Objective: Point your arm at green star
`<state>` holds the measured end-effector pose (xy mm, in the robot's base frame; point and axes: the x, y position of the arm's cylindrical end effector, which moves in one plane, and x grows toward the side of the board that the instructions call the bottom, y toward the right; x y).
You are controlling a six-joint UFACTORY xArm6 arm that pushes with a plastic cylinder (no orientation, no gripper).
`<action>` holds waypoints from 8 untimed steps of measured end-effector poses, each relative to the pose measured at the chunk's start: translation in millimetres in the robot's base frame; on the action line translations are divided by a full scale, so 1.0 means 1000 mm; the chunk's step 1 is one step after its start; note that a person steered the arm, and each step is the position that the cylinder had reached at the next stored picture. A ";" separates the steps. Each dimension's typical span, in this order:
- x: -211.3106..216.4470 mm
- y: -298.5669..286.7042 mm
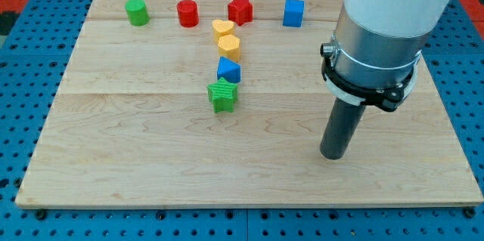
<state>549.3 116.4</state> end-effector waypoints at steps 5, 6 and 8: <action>-0.002 -0.002; -0.019 -0.002; -0.022 -0.005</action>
<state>527.0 111.4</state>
